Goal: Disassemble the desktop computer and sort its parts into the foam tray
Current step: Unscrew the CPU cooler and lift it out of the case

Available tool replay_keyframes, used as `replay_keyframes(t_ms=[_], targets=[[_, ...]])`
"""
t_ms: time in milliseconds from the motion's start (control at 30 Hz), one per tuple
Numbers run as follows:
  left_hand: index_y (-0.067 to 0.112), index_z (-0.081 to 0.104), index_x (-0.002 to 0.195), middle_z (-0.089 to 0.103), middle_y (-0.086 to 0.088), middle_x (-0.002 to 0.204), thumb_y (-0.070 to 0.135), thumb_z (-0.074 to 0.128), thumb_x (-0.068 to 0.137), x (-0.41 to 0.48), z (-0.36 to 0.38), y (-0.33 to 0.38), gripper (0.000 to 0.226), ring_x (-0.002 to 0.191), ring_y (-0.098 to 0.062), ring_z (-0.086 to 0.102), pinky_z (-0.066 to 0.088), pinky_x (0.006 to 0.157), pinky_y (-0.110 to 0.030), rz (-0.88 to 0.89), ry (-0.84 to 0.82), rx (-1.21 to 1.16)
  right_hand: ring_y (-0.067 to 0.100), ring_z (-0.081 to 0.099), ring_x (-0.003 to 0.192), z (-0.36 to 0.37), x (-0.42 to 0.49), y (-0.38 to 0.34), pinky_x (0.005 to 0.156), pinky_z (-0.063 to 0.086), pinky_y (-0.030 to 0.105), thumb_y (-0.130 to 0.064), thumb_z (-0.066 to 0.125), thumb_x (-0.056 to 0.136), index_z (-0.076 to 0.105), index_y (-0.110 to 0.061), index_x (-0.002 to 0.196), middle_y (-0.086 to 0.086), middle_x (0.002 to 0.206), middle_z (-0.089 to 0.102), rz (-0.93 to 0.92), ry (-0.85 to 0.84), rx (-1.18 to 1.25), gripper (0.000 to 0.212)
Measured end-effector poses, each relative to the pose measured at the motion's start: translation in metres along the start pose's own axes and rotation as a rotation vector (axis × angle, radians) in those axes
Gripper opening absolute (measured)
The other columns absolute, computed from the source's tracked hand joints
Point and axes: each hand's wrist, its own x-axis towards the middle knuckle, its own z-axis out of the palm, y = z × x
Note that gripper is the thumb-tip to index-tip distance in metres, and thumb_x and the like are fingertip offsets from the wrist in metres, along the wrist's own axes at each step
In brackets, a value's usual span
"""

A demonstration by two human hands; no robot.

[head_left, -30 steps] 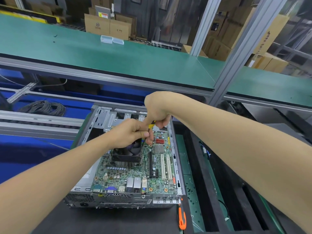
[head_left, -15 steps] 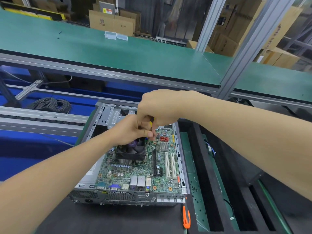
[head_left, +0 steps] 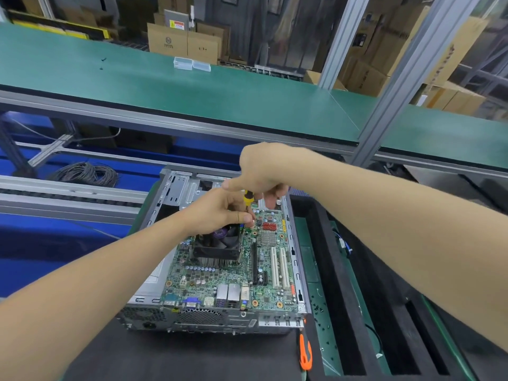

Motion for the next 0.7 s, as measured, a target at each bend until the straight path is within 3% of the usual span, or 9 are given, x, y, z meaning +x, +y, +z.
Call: replay_keyframes(t_ms=[100, 167, 267, 333, 400, 500, 700], targets=[[0.038, 0.058, 0.124, 0.079, 0.003, 0.102, 0.024, 0.066, 0.1, -0.003, -0.003, 0.006, 0.029, 0.093, -0.008, 0.069, 0.048, 0.086, -0.017, 0.063, -0.086, -0.078, 0.022, 0.057, 0.045, 0.0, 0.004, -0.002, 0.055, 0.052, 0.025, -0.044, 0.05, 0.107, 0.068, -0.001, 0.089, 0.006, 0.064, 0.076, 0.002, -0.003, 0.099, 0.049], [0.03, 0.051, 0.135, 0.077, -0.002, 0.114, 0.018, 0.059, 0.104, -0.002, -0.002, 0.009, 0.034, 0.108, -0.016, 0.071, 0.05, 0.097, -0.021, 0.102, -0.163, -0.2, 0.024, 0.06, 0.054, -0.001, 0.006, 0.0, 0.062, 0.055, 0.029, -0.034, 0.055, 0.106, 0.068, 0.0, 0.091, 0.008, 0.07, 0.077, -0.003, -0.032, 0.171, 0.04], [0.018, 0.07, 0.117, 0.079, -0.004, 0.107, 0.012, 0.057, 0.105, 0.001, 0.001, 0.006, 0.019, 0.107, -0.016, 0.073, 0.048, 0.094, -0.012, 0.091, -0.146, -0.187, 0.02, 0.064, 0.057, 0.0, 0.007, 0.002, 0.074, 0.061, 0.031, -0.03, 0.064, 0.102, 0.066, -0.004, 0.081, 0.003, 0.065, 0.076, -0.081, -0.061, 0.16, 0.033], [0.016, 0.077, 0.104, 0.08, -0.001, 0.099, 0.015, 0.06, 0.103, 0.002, 0.001, 0.002, 0.017, 0.104, -0.014, 0.074, 0.048, 0.092, -0.01, 0.092, -0.138, -0.122, 0.016, 0.065, 0.055, -0.001, 0.006, 0.007, 0.066, 0.058, 0.027, -0.029, 0.069, 0.096, 0.067, -0.007, 0.076, -0.001, 0.058, 0.072, -0.158, -0.054, 0.106, 0.03], [0.017, 0.077, 0.103, 0.08, 0.0, 0.097, 0.017, 0.061, 0.103, 0.002, 0.001, 0.0, 0.016, 0.103, -0.014, 0.074, 0.05, 0.093, -0.014, 0.085, -0.149, -0.122, 0.009, 0.064, 0.051, -0.001, 0.003, 0.013, 0.058, 0.049, 0.023, -0.029, 0.072, 0.091, 0.069, -0.011, 0.081, -0.007, 0.055, 0.07, -0.238, -0.014, 0.014, 0.021], [0.017, 0.077, 0.104, 0.08, -0.001, 0.097, 0.015, 0.061, 0.103, 0.003, 0.001, -0.002, 0.016, 0.104, -0.015, 0.074, 0.051, 0.096, -0.018, 0.076, -0.154, -0.156, 0.007, 0.064, 0.054, -0.001, 0.004, 0.017, 0.06, 0.05, 0.025, -0.025, 0.077, 0.084, 0.068, -0.02, 0.079, -0.01, 0.054, 0.068, -0.355, 0.063, -0.095, 0.012], [0.009, 0.076, 0.107, 0.08, -0.003, 0.099, 0.014, 0.063, 0.101, 0.001, -0.002, -0.002, 0.015, 0.106, -0.015, 0.073, 0.048, 0.096, -0.013, 0.061, -0.145, -0.184, 0.006, 0.054, 0.063, 0.0, 0.01, 0.012, 0.054, 0.05, 0.034, -0.015, 0.082, 0.077, 0.063, -0.027, 0.072, -0.008, 0.065, 0.062, -0.638, 0.153, -0.323, 0.022]])
